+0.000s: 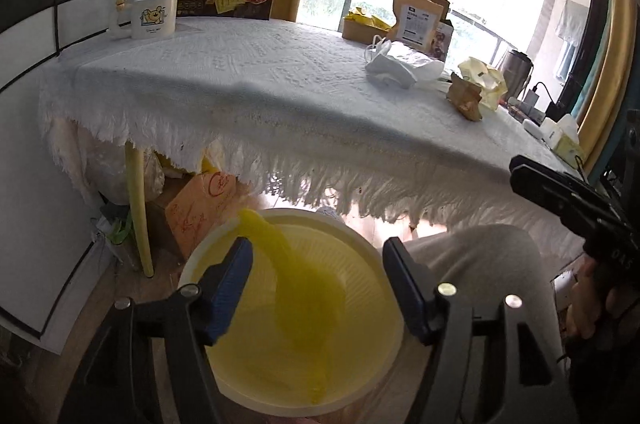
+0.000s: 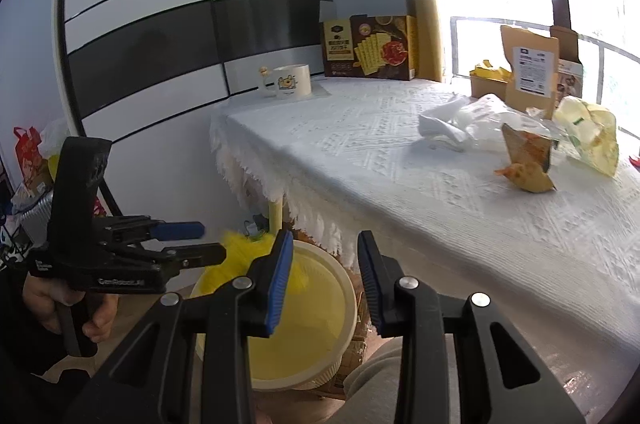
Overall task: Collect trash
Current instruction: 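Move the left tool to the brown snack wrapper on the table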
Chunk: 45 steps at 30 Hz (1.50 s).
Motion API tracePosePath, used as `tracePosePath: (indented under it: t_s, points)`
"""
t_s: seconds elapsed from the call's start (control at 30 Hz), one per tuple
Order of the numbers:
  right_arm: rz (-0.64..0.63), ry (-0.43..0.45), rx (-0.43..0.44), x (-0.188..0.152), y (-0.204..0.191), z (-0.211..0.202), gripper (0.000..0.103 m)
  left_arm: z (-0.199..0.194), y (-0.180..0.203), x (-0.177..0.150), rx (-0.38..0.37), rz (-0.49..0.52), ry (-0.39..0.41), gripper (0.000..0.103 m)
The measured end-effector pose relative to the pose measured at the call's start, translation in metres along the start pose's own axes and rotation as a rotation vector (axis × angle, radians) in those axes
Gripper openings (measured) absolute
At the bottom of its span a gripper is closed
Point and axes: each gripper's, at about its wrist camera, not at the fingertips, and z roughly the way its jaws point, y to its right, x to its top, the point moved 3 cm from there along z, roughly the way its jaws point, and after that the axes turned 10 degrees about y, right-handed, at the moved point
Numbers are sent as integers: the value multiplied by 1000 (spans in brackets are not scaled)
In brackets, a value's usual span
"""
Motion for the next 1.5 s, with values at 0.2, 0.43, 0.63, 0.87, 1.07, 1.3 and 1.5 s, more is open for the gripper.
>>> tracePosePath:
  t_s: [0.2,0.43,0.63,0.87,1.07,1.3,1.5]
  points:
    - [24,26,-24,0,20,-16,31,-2,16,8,-3,35,23,68]
    - [51,62,-63,2,47,-37,32,0,41,22,-23,70,53,68]
    - [78,89,-99,3,73,-53,34,8,65,31,-50,100,61,68]
    - [113,105,-127,2,103,-65,38,19,92,40,-88,141,71,68]
    - [128,112,-150,2,124,-73,39,31,114,46,-110,161,77,68]
    - [135,116,-173,2,147,-78,41,46,139,57,-143,178,92,68]
    - [131,115,-194,4,164,-81,42,62,161,69,-165,199,103,68]
